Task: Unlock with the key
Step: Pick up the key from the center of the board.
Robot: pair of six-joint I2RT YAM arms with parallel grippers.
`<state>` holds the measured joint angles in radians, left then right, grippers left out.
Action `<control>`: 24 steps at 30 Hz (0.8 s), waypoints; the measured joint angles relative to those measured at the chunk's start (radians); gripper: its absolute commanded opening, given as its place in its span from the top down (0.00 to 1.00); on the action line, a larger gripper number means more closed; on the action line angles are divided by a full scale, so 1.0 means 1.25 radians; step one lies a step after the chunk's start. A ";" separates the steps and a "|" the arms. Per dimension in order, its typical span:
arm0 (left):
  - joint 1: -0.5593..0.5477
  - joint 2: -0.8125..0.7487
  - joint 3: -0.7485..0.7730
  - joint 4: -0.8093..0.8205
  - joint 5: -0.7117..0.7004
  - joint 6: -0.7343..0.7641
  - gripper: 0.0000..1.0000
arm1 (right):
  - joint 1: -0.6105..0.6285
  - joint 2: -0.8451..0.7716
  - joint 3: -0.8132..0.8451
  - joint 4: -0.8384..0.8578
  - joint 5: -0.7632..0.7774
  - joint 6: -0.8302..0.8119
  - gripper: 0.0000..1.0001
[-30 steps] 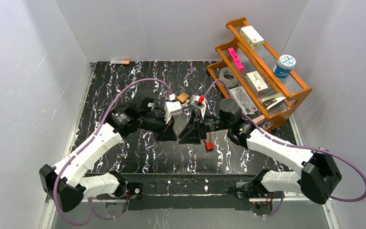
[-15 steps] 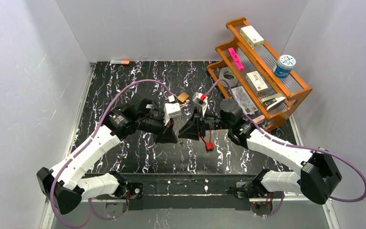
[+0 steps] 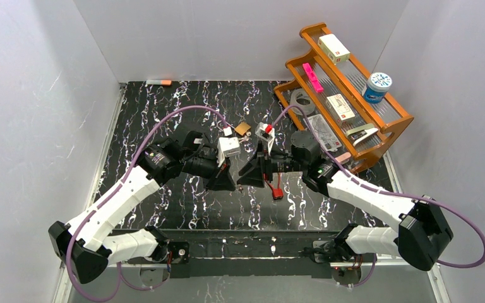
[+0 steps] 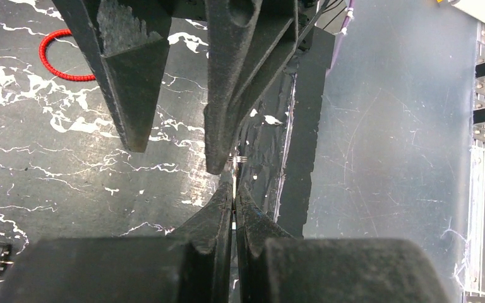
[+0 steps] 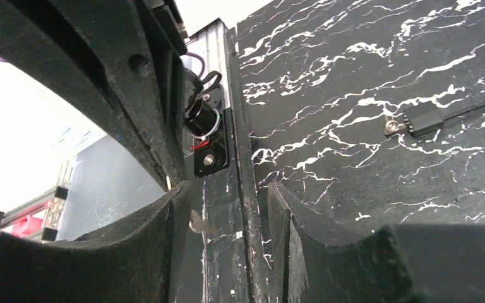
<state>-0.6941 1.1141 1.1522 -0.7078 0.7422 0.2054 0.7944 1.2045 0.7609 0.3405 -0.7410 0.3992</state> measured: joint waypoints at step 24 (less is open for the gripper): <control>0.000 0.002 -0.001 0.003 0.000 -0.006 1.00 | -0.002 -0.019 0.003 -0.012 -0.091 0.000 0.66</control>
<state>-0.6941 1.1168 1.1515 -0.7040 0.7418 0.1982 0.7921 1.1809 0.7650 0.3256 -0.8551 0.3992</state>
